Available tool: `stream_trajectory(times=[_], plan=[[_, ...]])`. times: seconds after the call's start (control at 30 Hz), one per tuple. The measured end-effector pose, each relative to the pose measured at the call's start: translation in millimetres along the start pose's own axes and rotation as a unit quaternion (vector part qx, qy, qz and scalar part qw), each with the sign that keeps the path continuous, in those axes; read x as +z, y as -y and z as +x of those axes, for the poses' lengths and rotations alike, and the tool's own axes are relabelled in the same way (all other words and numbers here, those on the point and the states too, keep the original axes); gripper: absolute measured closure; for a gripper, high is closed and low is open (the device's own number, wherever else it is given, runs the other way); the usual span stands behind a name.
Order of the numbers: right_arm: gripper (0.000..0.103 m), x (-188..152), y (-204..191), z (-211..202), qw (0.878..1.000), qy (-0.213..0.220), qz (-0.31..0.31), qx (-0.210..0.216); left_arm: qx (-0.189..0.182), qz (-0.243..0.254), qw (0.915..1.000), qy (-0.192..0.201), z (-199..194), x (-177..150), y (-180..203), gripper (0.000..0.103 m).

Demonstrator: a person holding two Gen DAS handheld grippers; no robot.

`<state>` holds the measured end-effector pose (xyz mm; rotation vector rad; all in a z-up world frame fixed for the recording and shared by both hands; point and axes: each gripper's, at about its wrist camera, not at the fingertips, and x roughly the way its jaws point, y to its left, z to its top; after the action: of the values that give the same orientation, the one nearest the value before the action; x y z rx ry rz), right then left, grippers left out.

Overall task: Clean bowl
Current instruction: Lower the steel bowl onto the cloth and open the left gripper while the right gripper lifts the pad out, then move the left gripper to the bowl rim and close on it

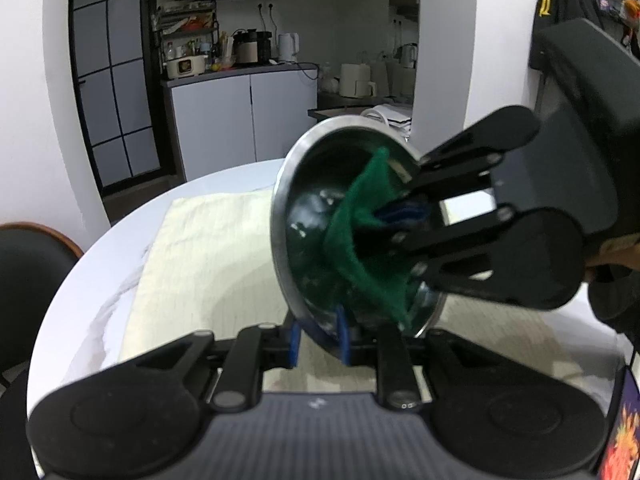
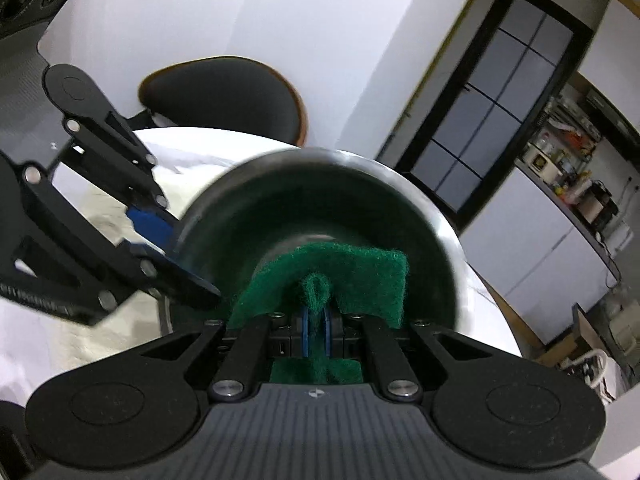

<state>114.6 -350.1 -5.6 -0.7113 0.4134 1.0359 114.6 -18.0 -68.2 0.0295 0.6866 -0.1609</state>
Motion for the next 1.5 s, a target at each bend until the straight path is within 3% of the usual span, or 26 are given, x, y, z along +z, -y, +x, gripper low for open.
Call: stream_trajectory(times=[0.33, 0.8, 1.13, 1.5], plan=[[0.095, 1, 19, -25, 0.999, 0.038, 0.018, -0.01, 0.0, -0.015, 0.9999, 0.0, -2, 5, -3, 0.077], [0.095, -22, 34, -41, 0.996, 0.055, 0.064, -0.015, 0.044, -0.001, 0.999, 0.012, -9, 11, -7, 0.036], [0.095, -42, 37, -45, 0.991, 0.071, 0.115, -0.006, 0.071, 0.048, 0.9963, 0.009, -20, 18, 2, 0.024], [0.095, -62, 45, -43, 0.98, 0.089, 0.177, 0.0, 0.042, 0.137, 0.9897, 0.008, -40, 24, 3, 0.02]])
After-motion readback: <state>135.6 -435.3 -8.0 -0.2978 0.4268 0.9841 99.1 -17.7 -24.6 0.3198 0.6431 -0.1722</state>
